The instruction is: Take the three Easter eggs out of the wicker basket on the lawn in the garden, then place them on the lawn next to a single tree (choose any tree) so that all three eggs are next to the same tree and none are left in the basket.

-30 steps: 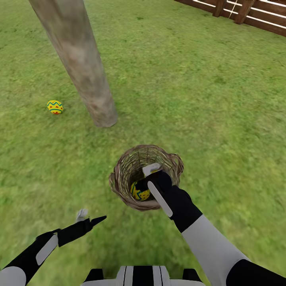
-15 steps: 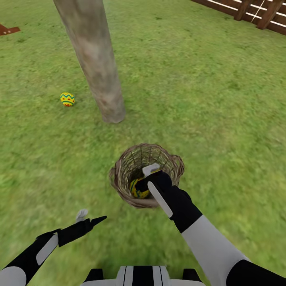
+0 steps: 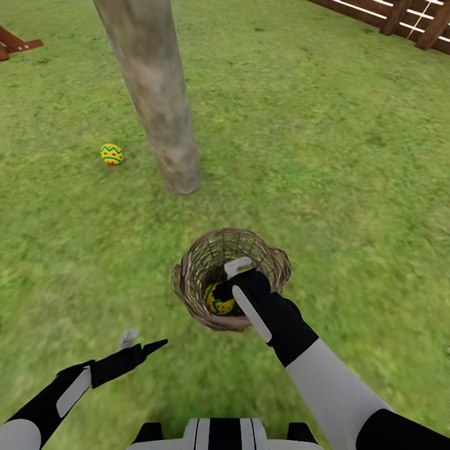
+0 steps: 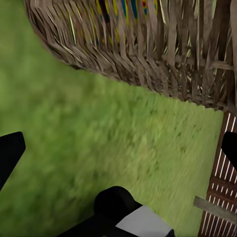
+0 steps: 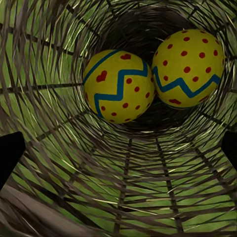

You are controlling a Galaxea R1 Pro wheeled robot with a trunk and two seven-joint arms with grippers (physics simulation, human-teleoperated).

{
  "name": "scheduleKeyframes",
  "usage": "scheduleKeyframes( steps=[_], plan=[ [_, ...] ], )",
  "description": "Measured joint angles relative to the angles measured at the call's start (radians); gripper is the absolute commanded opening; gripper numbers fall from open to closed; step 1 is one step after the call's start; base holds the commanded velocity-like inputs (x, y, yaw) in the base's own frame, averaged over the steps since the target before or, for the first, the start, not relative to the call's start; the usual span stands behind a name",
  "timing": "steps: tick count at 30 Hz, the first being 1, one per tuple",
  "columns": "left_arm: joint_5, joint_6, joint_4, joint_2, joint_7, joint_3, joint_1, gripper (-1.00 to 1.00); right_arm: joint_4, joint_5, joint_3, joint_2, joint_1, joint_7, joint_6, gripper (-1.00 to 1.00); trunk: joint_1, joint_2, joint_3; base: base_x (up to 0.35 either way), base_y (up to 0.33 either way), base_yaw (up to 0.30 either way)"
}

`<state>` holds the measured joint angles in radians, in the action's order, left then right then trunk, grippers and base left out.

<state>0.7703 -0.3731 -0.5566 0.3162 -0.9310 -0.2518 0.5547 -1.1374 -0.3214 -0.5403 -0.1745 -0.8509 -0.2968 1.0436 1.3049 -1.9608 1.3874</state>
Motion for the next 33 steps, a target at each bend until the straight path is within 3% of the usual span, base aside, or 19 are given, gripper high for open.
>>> scheduleKeyframes(
  steps=[6, 21, 33],
  plan=[
    [0.0, 0.0, 0.0, -0.001, 0.0, -0.001, 0.0, 1.0, -0.001, -0.004, 0.0, 0.0, 0.0, 0.002, 0.001, 1.0, 0.0, 0.0, 0.0, 0.0, -0.161, 0.072],
    [0.0, 0.0, 0.0, -0.003, 0.0, -0.001, 0.0, 1.0, 0.001, -0.005, -0.001, 0.0, 0.0, 0.003, 0.001, 1.0, 0.0, 0.0, 0.0, 0.006, -0.285, 0.27],
    [0.0, 0.0, -0.002, -0.001, -0.001, -0.001, 0.0, 1.0, 0.0, -0.006, -0.002, 0.0, 0.0, 0.003, 0.001, 1.0, 0.0, 0.0, 0.0, 0.006, -0.037, 0.279]
  ],
)
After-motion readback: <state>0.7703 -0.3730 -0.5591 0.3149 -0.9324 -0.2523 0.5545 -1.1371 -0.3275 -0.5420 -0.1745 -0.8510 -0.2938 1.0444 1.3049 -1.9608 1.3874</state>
